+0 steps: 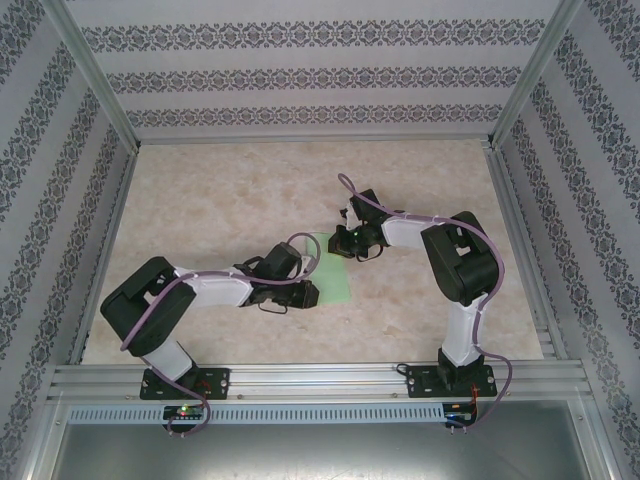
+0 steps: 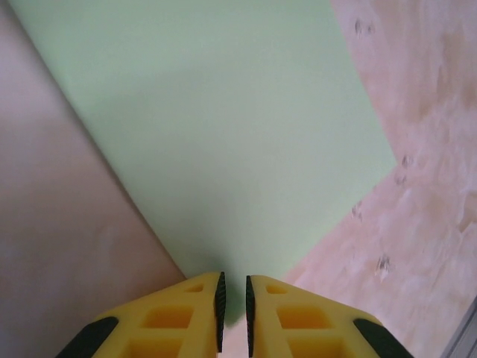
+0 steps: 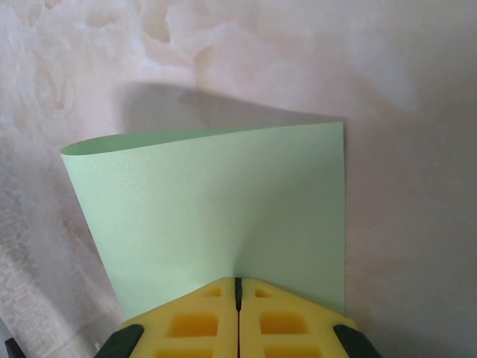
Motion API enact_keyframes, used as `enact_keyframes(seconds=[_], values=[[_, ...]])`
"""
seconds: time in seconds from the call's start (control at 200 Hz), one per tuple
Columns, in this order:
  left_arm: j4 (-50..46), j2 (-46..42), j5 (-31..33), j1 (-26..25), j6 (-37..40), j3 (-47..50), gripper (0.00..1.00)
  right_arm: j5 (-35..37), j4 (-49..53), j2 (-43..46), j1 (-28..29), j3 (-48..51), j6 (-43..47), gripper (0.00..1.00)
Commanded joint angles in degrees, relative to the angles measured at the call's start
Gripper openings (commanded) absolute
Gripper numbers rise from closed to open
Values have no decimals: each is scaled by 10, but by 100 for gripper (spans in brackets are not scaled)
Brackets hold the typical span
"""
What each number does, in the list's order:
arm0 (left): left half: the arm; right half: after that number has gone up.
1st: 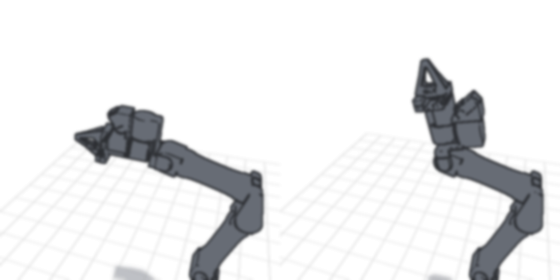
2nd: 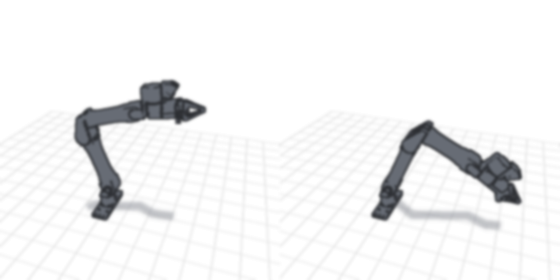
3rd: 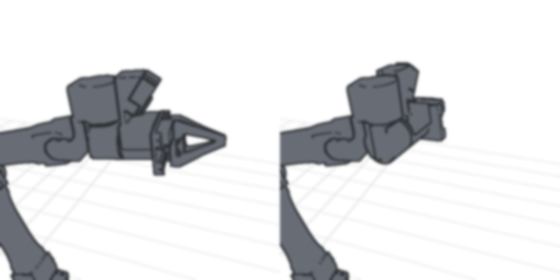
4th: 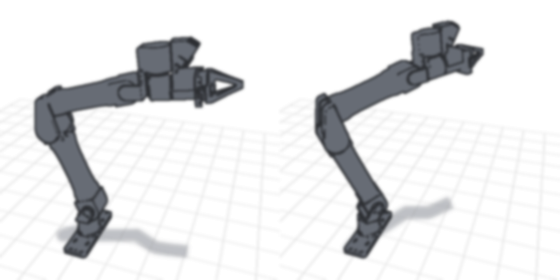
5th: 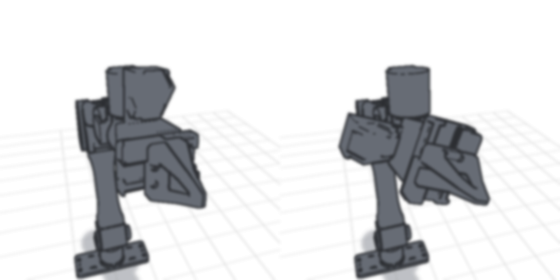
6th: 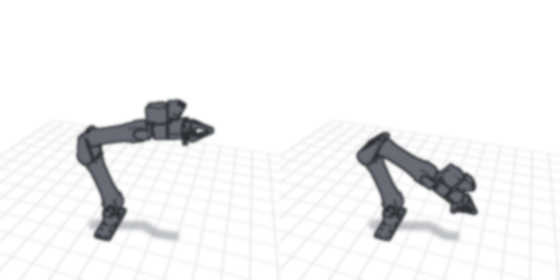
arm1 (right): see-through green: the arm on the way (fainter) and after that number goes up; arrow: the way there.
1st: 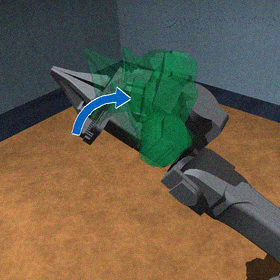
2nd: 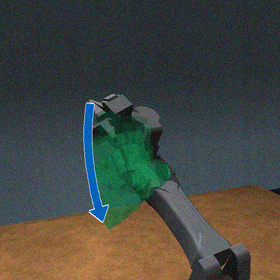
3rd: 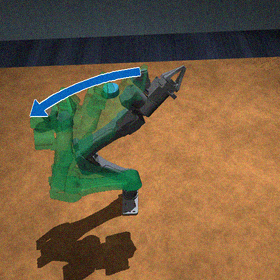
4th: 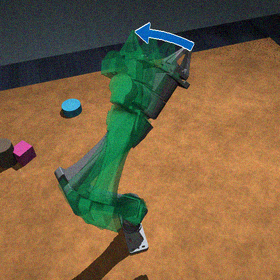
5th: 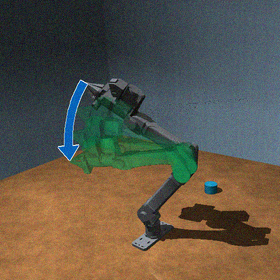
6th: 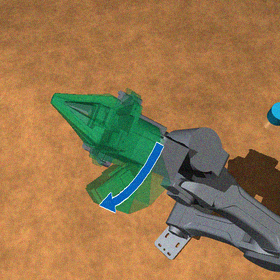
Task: Fold a paper plane with a square sheet of paper (fold left side to right side)
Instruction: First fold the square sheet of paper in half at the center of the table, then hold the square sheet of paper at the center of the table.
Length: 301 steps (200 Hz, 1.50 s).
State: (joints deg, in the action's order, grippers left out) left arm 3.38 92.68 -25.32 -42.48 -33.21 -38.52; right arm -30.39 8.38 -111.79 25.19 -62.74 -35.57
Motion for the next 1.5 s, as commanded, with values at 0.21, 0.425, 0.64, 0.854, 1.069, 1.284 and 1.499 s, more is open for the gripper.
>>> enact_keyframes(seconds=[0.21,0.425,0.64,0.854,1.069,1.284,1.499], values=[[-98,-72,-30,-16,48,26,18,55,28,-5,-3,-1,13,7],[-80,-150,-48,59,39,-6,16,54,28,-2,-1,-4,14,7],[-69,-35,-66,85,54,-101,15,54,29,1,1,-5,15,7],[7,76,-115,84,35,-151,16,52,29,3,3,-5,16,7],[-23,132,-87,65,45,-178,16,46,24,10,5,-6,17,8],[-59,148,-35,47,54,-177,16,33,10,32,4,-16,20,9],[-71,154,-7,34,52,-174,16,50,33,103,-2,-16,37,18]])
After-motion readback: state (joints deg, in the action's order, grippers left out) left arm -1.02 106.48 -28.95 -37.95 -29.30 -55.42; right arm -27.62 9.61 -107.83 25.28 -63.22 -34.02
